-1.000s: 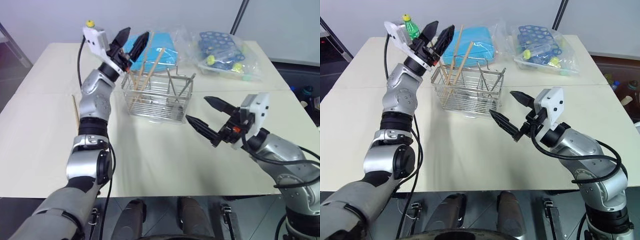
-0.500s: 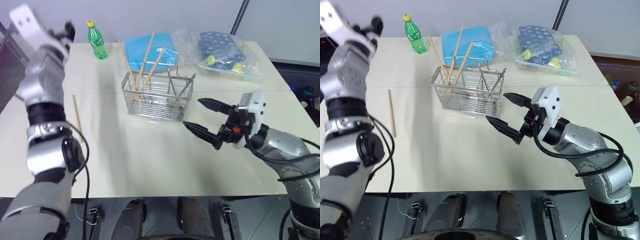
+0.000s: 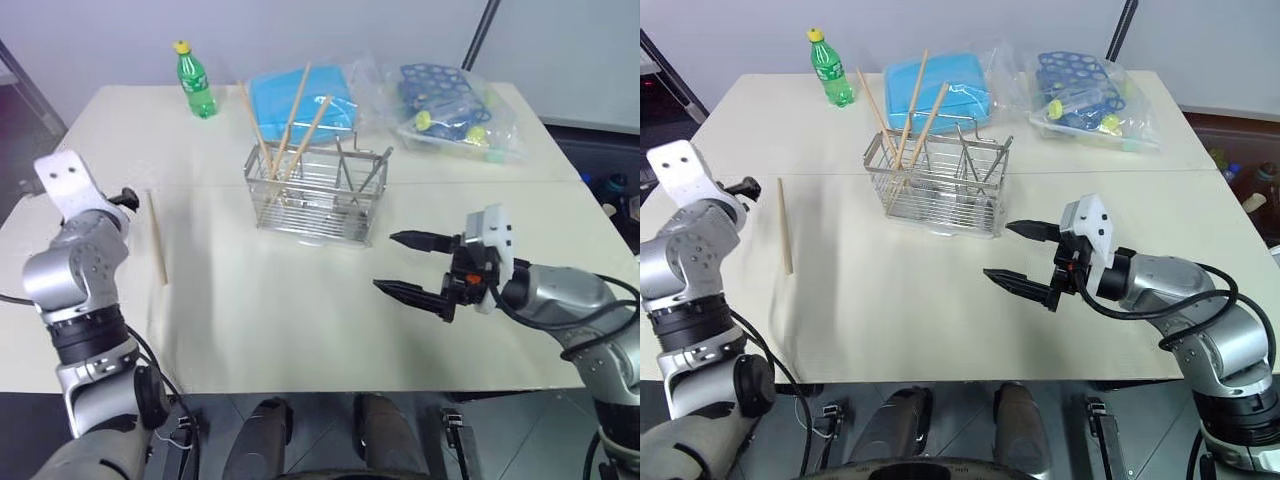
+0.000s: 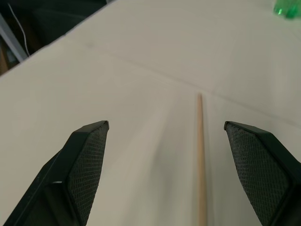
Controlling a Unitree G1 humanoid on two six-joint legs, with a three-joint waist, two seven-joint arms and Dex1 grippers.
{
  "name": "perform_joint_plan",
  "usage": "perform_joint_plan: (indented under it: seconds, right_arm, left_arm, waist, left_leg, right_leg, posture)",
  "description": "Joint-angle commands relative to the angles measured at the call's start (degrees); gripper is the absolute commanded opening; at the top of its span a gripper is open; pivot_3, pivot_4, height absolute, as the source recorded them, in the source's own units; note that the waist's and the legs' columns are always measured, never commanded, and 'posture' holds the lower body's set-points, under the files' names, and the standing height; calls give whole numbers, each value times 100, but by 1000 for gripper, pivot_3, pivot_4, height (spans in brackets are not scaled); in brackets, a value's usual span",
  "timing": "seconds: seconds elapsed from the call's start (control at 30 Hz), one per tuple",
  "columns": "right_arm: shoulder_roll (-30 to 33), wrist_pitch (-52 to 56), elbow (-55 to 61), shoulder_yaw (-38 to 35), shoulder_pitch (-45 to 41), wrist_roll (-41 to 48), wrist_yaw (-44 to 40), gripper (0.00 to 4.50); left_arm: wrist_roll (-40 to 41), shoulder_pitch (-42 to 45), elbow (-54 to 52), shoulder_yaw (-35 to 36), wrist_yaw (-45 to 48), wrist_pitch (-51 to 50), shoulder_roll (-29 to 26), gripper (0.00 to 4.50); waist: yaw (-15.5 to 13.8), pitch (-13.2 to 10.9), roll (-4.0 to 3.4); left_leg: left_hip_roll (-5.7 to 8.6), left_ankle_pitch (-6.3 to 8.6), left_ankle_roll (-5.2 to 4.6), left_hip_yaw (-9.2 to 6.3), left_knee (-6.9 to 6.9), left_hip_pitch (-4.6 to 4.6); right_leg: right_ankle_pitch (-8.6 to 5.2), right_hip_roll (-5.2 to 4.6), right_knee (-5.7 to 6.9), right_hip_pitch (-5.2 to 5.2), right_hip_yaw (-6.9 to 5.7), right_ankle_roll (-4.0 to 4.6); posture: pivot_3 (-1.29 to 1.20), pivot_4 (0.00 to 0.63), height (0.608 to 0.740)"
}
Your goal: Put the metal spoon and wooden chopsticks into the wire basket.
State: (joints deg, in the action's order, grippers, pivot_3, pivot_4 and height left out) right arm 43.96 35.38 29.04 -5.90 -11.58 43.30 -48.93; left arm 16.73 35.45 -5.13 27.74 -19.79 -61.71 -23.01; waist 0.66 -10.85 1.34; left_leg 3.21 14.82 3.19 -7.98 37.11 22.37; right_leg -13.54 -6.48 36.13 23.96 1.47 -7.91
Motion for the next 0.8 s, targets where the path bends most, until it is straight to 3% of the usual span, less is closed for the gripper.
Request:
perform_joint_plan:
  seconds: [0.03,0.47,0.8]
  right_arm:
    - [79,-108,170,-2,-57,7,-241,4500]
    - [11,12,452,26,-224,98,-207,4500]
    - [-20,159,733,-96,-203,295,41,4500]
  left_arm:
    - [-249,35,-386,86,-283,-355,180,4133]
    - [-471,83,384,-7,288,-506,250,4133]
    - [-480,247,1250,-356,1115,-267,-171,4133]
  waist:
    - [-2,0,1]
    - [-5,1,1]
    - [-2,1,1]
  left_leg:
    - [0,0,0,0,0,0]
    - [0,0,1,1,-2,0]
    - [0,0,1,1,-2,1]
  right_leg:
    - [0,0,0,0,0,0]
    - [0,0,-1,2,0,0]
    - [0,-1,-1,2,-1,0]
  posture:
    - [0,150,740]
    - [0,150,740]
    - [0,150,740]
